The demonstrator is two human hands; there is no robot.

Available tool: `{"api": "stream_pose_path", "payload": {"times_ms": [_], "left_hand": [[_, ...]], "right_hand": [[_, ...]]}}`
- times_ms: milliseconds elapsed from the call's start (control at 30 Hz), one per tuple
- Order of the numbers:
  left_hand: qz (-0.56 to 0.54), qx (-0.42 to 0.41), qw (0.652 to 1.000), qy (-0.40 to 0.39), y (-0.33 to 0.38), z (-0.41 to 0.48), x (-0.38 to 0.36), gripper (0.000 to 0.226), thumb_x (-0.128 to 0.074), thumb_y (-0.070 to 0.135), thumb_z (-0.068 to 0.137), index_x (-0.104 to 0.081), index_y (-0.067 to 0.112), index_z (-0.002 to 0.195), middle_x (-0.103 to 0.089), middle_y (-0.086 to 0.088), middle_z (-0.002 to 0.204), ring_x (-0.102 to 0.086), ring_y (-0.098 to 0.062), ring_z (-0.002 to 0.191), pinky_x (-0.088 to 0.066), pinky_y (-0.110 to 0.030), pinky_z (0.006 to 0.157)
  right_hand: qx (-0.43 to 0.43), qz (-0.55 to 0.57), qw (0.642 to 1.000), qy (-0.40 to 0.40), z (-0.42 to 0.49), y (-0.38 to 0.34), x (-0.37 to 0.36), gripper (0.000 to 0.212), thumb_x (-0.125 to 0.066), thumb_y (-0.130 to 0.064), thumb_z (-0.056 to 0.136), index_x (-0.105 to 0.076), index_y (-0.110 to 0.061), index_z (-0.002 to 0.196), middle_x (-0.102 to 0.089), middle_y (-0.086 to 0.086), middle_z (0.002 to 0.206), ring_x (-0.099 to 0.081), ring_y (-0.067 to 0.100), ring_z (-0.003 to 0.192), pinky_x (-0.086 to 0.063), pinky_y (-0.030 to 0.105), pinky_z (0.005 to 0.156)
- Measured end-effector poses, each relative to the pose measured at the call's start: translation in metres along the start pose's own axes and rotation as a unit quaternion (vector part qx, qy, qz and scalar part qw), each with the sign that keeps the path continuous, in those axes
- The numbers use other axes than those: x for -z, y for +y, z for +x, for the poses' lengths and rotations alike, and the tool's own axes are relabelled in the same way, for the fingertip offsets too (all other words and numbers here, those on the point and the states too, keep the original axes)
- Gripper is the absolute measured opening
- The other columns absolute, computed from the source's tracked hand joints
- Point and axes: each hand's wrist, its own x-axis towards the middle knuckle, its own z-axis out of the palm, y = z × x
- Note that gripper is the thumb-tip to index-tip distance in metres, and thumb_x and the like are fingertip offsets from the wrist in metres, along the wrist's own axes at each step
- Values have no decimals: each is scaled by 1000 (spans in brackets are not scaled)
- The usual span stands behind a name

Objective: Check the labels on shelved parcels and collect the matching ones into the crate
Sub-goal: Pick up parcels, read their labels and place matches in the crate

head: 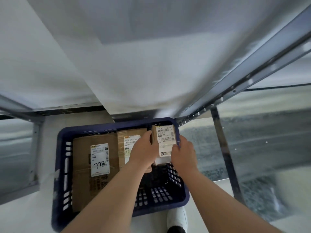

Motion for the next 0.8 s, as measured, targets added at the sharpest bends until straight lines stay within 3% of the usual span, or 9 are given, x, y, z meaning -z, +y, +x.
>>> {"api": "stream_pose_path", "payload": {"times_ms": [67,100,133,200,267,367,567,667,800], "left_hand": [[-50,-6,999,12,24,-29,26,39,-43,26,109,-48,29,147,-59,5,142,-66,-5,89,-55,-17,73],[-81,-5,996,25,35,-44,39,45,-42,25,109,-42,27,154,-55,0,150,-69,-21,107,-57,-31,89],[-109,-9,993,38,53,-65,56,47,-42,24,109,-40,26,156,-53,-3,152,-64,-32,123,-53,-43,100],[-144,-40,986,66,85,-108,88,48,-45,19,108,-41,22,156,-52,-4,153,-55,-32,135,-49,-44,108],[-167,-75,979,88,119,-156,121,48,-48,15,107,-42,20,154,-54,1,147,-55,-21,131,-49,-37,103],[-194,-117,969,102,167,-217,157,45,-53,11,104,-50,28,146,-57,9,135,-58,-8,117,-45,-18,85],[-219,-241,945,44,264,-350,213,37,-60,6,97,-65,36,118,-72,11,120,-68,0,95,-49,-12,70],[-209,-314,926,11,303,-427,227,30,-61,14,98,-67,37,117,-73,22,111,-69,0,102,-49,-14,77],[-195,-418,884,-80,341,-530,224,23,-59,12,101,-69,29,111,-77,10,103,-73,-9,99,-56,-27,88]], "right_hand": [[3,75,997,1,-28,-26,26,36,-44,-22,106,-55,-23,140,-66,4,128,-64,24,115,-56,49,99],[2,111,994,3,-42,-39,40,38,-44,-22,107,-54,-23,143,-67,1,127,-64,22,116,-56,49,101],[0,149,989,3,-63,-57,61,39,-45,-23,108,-54,-24,146,-68,-1,127,-65,21,117,-55,48,102],[15,215,976,4,-107,-92,102,40,-47,-24,107,-55,-27,147,-70,-1,129,-65,21,121,-55,48,105],[24,275,961,20,-153,-124,146,39,-49,-22,108,-58,-27,145,-69,-1,133,-64,19,126,-51,45,111],[40,309,948,60,-213,-164,205,35,-51,-18,109,-62,-28,140,-70,-8,131,-63,14,125,-50,41,113],[114,367,910,154,-362,-224,322,35,-54,-12,104,-67,-32,129,-73,-14,122,-66,7,114,-54,41,107],[160,405,875,211,-440,-233,364,33,-55,-10,103,-71,-33,120,-76,-18,111,-69,6,109,-56,38,101],[209,438,831,271,-535,-217,408,33,-57,-2,101,-73,-29,113,-77,-10,104,-71,15,103,-59,36,91]]}}
